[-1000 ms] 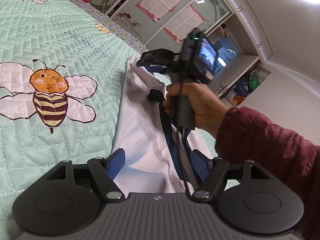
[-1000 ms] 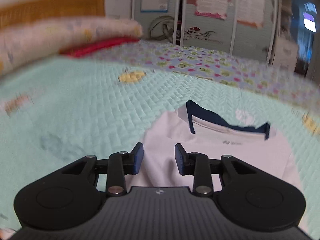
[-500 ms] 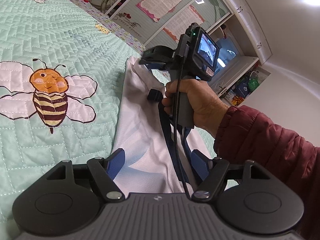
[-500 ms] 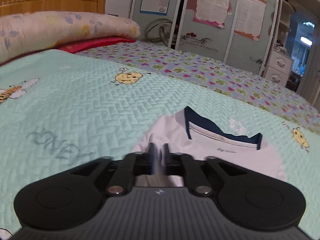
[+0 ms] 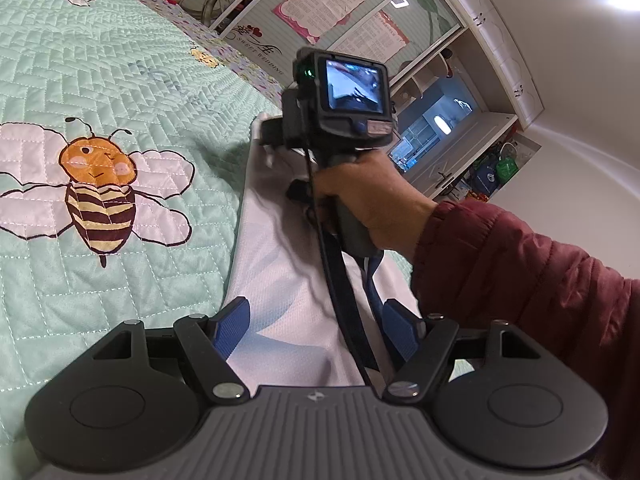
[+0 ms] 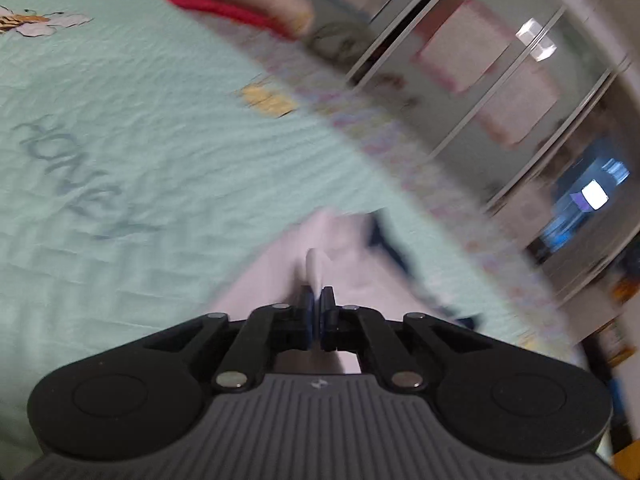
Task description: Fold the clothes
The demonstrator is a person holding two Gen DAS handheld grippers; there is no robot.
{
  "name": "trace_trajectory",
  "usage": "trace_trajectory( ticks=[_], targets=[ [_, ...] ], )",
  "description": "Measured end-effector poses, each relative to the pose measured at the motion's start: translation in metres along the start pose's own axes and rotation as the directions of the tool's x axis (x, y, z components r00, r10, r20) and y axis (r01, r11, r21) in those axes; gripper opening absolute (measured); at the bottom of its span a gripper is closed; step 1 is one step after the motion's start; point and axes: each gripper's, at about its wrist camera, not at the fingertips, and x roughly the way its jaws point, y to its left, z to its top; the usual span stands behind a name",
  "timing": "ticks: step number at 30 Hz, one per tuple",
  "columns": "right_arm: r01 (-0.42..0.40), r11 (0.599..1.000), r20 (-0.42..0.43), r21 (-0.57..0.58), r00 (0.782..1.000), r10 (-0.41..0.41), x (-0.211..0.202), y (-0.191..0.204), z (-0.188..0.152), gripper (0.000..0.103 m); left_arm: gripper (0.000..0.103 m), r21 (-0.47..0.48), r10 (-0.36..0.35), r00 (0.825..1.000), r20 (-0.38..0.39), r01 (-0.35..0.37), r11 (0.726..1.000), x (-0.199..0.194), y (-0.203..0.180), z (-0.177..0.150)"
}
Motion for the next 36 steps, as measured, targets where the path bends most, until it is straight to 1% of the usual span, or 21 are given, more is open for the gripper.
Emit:
trace_trajectory(
  ticks=[1, 3, 4, 6, 8, 9, 15, 16, 18, 21, 22, 24, 25, 26, 27, 28, 30, 32, 33, 34, 36],
  targets=[
    [-0.022, 0.999, 0.001, 0.038, 1.000, 0.022, -0.001, -0.003, 0.002, 0.006, 0.076, -0.001, -0.001, 1.000, 0.000, 0.001, 1.000, 0.000, 0.000, 0.000],
    [-0.085, 0.981, 0.023, 0.177, 0.996, 0.082, -0.010, -0.028, 0.001, 0.024, 0.076, -0.002, -0.002, 1.000, 0.000, 0.002, 1.000, 0.000, 0.000, 0.000],
    [-0.119, 0.960, 0.039, 0.252, 0.993, 0.112, -0.016, -0.042, -0.001, 0.040, 0.076, -0.002, -0.001, 1.000, 0.000, 0.001, 1.000, 0.000, 0.000, 0.000],
    [-0.181, 0.898, 0.080, 0.401, 0.984, 0.162, -0.030, -0.072, -0.007, 0.044, 0.076, -0.002, -0.001, 1.000, -0.001, 0.001, 1.000, 0.000, -0.001, 0.000],
    [-0.232, 0.803, 0.131, 0.549, 0.973, 0.191, -0.049, -0.106, -0.024, 0.044, 0.076, -0.001, -0.001, 1.000, -0.001, 0.001, 1.000, 0.000, -0.001, 0.000],
    [-0.249, 0.777, 0.146, 0.579, 0.969, 0.202, -0.057, -0.113, -0.033, 0.044, 0.076, -0.001, -0.001, 1.000, -0.001, 0.001, 1.000, 0.000, -0.001, 0.000],
    [-0.323, 0.724, 0.187, 0.609, 0.946, 0.264, -0.095, -0.118, -0.083, 0.043, 0.076, 0.001, 0.000, 1.000, -0.001, 0.000, 1.000, 0.001, 0.000, 0.000],
    [-0.323, 0.748, 0.188, 0.579, 0.946, 0.263, -0.100, -0.111, -0.086, 0.043, 0.076, 0.001, 0.000, 1.000, -0.001, 0.000, 1.000, 0.001, -0.001, 0.000],
    [-0.305, 0.829, 0.182, 0.469, 0.952, 0.247, -0.108, -0.088, -0.087, 0.044, 0.076, 0.001, 0.001, 1.000, -0.001, -0.001, 1.000, 0.001, 0.000, 0.000],
    [-0.275, 0.860, 0.215, 0.429, 0.956, 0.199, -0.114, -0.072, -0.087, 0.044, 0.076, 0.003, 0.002, 1.000, -0.001, -0.002, 1.000, 0.001, -0.001, -0.001],
    [-0.285, 0.846, 0.227, 0.451, 0.953, 0.199, -0.113, -0.072, -0.086, 0.044, 0.076, 0.003, 0.003, 1.000, -0.001, -0.003, 1.000, 0.001, -0.001, -0.001],
    [-0.324, 0.789, 0.249, 0.522, 0.943, 0.222, -0.109, -0.080, -0.084, 0.043, 0.076, 0.003, 0.003, 1.000, -0.001, -0.003, 1.000, 0.002, -0.001, -0.001],
    [-0.339, 0.763, 0.256, 0.551, 0.938, 0.233, -0.108, -0.084, -0.085, 0.041, 0.076, 0.003, 0.003, 1.000, -0.001, -0.003, 1.000, 0.002, -0.001, 0.000],
    [-0.354, 0.735, 0.263, 0.579, 0.934, 0.243, -0.107, -0.088, -0.086, 0.033, 0.076, 0.003, 0.003, 1.000, -0.001, -0.003, 1.000, 0.002, -0.001, 0.000],
    [-0.368, 0.705, 0.270, 0.606, 0.929, 0.253, -0.107, -0.092, -0.087, 0.033, 0.077, 0.003, 0.003, 1.000, -0.001, -0.002, 1.000, 0.002, -0.001, 0.000],
    [-0.382, 0.704, 0.269, 0.599, 0.924, 0.272, -0.107, -0.092, -0.087, 0.033, 0.077, 0.004, 0.002, 1.000, -0.001, -0.002, 1.000, 0.002, -0.001, 0.000],
    [-0.354, 0.822, 0.246, 0.446, 0.932, 0.267, -0.115, -0.073, -0.086, 0.033, 0.077, 0.003, 0.000, 1.000, 0.000, 0.000, 1.000, 0.002, -0.001, 0.000],
    [-0.292, 0.928, 0.226, 0.234, 0.944, 0.240, -0.125, -0.049, -0.086, 0.033, 0.077, 0.001, -0.002, 1.000, 0.001, 0.002, 1.000, 0.002, 0.000, 0.000],
    [-0.260, 0.959, 0.223, 0.110, 0.947, 0.231, -0.131, -0.036, -0.087, 0.033, 0.077, 0.000, -0.003, 1.000, 0.001, 0.003, 1.000, 0.002, 0.000, 0.000],
    [-0.225, 0.974, 0.222, -0.002, 0.950, 0.220, -0.136, -0.024, -0.089, 0.035, 0.077, 0.000, -0.003, 1.000, 0.001, 0.003, 1.000, 0.002, 0.000, 0.001],
    [-0.136, 0.973, 0.209, -0.188, 0.962, 0.175, -0.139, -0.004, -0.094, 0.036, 0.077, -0.001, -0.004, 1.000, 0.001, 0.004, 1.000, 0.002, 0.000, 0.001]
  ],
)
